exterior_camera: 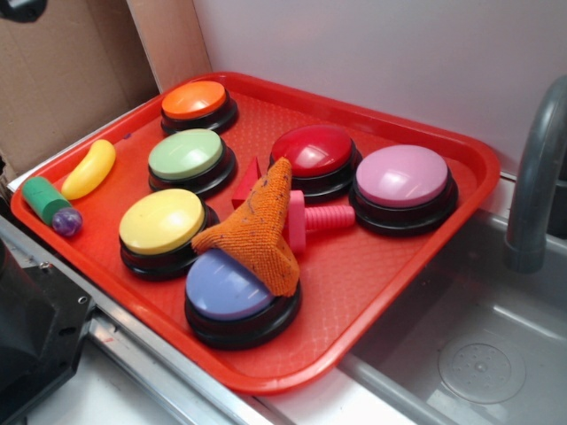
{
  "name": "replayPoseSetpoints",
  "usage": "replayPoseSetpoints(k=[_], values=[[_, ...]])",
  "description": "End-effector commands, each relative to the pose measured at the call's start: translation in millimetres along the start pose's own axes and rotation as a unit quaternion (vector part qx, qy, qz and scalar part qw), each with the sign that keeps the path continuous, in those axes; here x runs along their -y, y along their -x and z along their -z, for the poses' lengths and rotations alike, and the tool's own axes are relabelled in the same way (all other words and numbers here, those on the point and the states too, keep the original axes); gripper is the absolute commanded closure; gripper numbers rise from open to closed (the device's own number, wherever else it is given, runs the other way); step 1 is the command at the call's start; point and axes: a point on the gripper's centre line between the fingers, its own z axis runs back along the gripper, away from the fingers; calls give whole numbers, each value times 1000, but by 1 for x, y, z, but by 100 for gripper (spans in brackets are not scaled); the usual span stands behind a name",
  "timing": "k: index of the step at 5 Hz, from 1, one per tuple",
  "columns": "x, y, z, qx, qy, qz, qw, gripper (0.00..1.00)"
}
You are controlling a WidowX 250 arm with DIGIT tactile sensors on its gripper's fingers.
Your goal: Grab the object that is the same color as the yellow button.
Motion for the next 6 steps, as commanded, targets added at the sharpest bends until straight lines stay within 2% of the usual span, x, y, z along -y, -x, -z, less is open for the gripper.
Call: replayPoseSetpoints(k=[1,2,3,4,5,6], values=[[0,0,0,0,0,0,1000,0],[-27,-6,17,13,16,-17,1000,0],[-54,-8,41,34,19,-34,999,0],[-86,-9,70,24,-21,-80,996,0],[-114,-17,104,31,-29,-85,995,0],[-137,-26,135,27,-38,-90,995,0]])
